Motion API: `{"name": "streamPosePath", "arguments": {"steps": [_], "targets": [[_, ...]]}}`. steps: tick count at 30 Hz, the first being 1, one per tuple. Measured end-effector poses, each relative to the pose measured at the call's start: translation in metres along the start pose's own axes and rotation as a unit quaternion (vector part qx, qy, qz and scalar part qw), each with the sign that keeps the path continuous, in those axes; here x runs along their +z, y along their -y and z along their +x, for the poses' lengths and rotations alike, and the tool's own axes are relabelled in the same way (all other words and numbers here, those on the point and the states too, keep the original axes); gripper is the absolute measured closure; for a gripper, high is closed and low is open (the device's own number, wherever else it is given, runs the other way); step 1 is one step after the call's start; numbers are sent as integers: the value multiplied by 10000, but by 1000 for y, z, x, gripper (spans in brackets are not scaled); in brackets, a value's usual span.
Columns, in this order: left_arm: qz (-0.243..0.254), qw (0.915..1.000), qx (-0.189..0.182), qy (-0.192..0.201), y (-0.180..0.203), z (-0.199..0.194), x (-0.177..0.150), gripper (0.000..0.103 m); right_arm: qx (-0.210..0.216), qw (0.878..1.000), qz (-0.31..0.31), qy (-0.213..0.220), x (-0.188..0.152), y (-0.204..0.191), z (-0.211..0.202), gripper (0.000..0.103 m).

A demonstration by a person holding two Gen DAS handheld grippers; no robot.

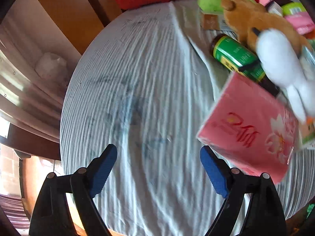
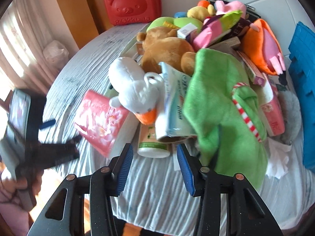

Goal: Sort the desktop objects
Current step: 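Reach the left tool to the pink tissue pack while the right tool reaches the white plush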

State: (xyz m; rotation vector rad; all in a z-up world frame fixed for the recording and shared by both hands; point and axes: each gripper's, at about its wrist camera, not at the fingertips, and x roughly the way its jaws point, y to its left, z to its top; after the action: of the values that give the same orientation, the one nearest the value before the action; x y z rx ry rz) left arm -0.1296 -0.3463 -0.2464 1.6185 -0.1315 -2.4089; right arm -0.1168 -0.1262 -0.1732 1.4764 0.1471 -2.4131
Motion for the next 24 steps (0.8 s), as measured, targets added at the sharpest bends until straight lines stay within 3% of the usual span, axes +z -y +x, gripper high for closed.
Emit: {"name": "streamPosePath", "arguments": {"steps": [4,8,11,14,17,18,20,22,24], "targets": [[213,9995,-186,108,-18,8,32,15,51,9997,224,-92,12,-27,26,60],[96,9932,-1160,52,-26,-14,29,15,-90,9980,510,-352,15,-45,57,66],[481,9817,-1841,34,5,-38,10,15,-88,9938,1078,-262,9,-37,49,69],[1029,9711,-2152,54,47,-51,-1,15,-243,9916,1270,-68,10,-22,24,67],[1324,9675,-2142,-255,76,-34,-7,15,-415,9920,1194,-8,14,-15,9,66],[1370,9711,-1924,-331,79,-25,-8,16,-420,9921,1183,3,15,-15,7,66],[1148,9752,-1853,-381,64,-16,-5,22,-376,9927,1145,-29,17,-17,9,65],[934,9845,-1455,-302,37,-9,3,22,-271,9936,1096,-66,18,-21,15,65],[733,9939,-775,-265,8,4,13,24,-127,9945,1031,-108,20,-32,21,65]]}}
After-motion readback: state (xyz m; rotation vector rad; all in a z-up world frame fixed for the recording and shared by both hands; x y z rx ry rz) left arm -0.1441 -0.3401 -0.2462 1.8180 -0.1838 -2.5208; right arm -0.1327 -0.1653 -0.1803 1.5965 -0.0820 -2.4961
